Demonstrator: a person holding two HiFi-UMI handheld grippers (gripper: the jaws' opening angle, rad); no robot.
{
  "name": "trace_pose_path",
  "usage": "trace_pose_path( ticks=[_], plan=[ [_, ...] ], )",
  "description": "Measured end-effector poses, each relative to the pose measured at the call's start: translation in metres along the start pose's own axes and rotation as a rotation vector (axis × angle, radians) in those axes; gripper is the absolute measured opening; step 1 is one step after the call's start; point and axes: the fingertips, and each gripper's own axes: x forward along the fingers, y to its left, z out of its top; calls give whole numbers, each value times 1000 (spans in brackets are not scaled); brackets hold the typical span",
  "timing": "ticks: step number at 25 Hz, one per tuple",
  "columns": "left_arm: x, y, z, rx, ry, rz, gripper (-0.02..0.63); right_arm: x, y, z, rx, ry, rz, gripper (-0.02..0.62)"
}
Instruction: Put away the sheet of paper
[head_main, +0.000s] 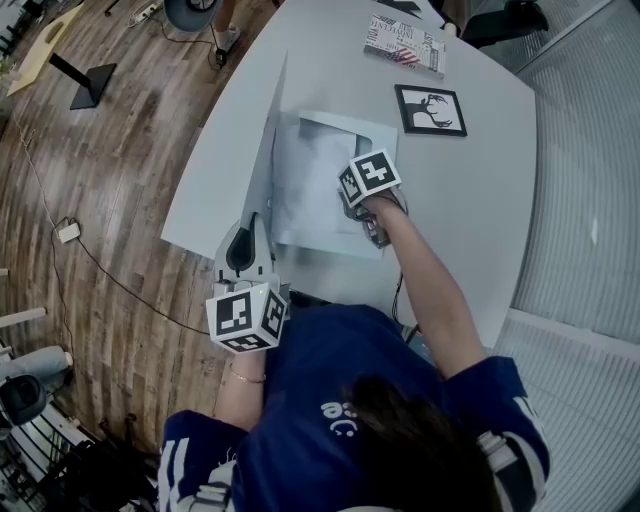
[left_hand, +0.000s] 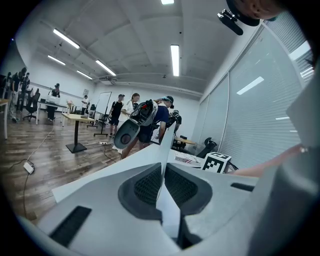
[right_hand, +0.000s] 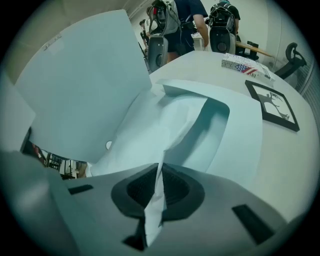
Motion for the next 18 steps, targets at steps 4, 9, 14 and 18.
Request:
trace_pose_path(
  ticks=[4, 9, 14, 18],
  plan=[
    [1, 0, 0, 5, 2, 8, 23, -6, 6, 2, 48, -26, 67, 131],
    [1, -3, -2, 24, 8, 5, 23, -21, 2, 13, 36, -105, 20, 302],
    [4, -8, -5, 39, 10, 2, 23, -41, -11, 13, 47, -212, -5, 333],
    [2, -10, -4, 51, 12, -8, 25, -70, -14, 16, 123, -371, 49, 318]
  ],
)
